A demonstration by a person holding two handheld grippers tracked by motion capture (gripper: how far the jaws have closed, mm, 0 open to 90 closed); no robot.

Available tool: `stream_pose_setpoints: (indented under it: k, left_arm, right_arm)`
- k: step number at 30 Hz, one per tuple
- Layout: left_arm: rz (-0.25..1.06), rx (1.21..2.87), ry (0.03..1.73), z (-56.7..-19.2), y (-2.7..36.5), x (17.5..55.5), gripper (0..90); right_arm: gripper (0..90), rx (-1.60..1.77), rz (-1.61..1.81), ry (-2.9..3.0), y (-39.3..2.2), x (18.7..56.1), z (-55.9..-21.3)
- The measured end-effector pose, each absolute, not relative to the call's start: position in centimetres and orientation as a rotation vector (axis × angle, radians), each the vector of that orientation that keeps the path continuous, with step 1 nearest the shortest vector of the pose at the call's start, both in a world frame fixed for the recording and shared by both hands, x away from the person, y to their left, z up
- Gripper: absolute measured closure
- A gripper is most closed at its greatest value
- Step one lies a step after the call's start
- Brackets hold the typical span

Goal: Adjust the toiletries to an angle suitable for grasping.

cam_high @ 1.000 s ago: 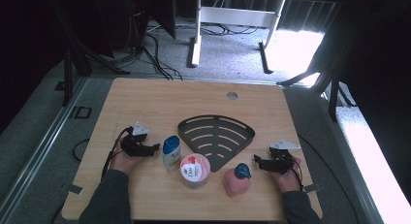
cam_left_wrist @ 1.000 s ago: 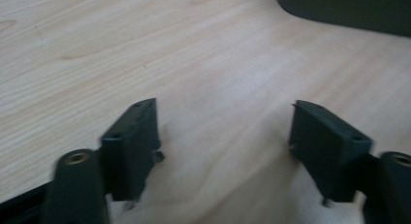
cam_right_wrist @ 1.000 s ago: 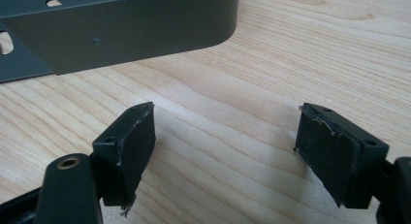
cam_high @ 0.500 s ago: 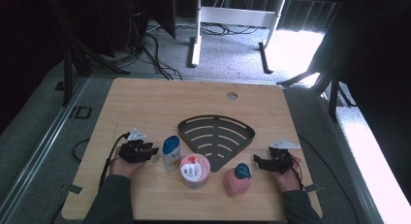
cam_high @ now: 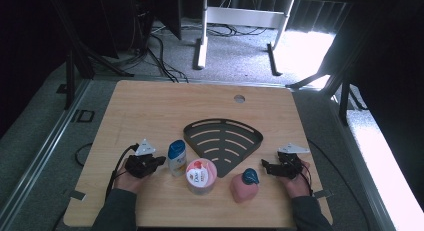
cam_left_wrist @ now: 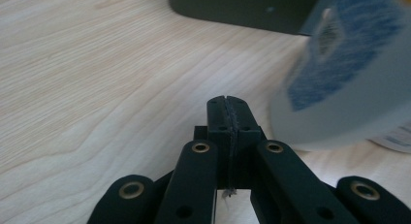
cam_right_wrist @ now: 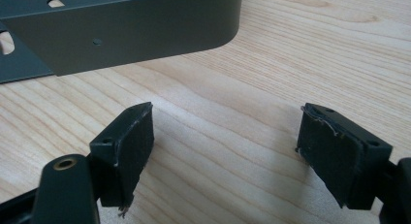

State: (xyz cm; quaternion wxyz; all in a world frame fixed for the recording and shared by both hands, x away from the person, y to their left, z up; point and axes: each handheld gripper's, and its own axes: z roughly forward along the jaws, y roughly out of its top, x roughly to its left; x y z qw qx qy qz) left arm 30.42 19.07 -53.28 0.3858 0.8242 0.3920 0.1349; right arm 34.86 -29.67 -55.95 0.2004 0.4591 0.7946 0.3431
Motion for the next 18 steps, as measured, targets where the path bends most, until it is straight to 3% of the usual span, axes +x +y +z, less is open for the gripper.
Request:
stream_pose_setpoints:
  k: [18]
  left_arm:
    - [0.313, 2.151, 0.948, -52.9, 18.3, 27.5, 89.9]
  right_arm:
    - [20.3, 1.282, 0.959, 2.221, -29.7, 34.9, -56.0]
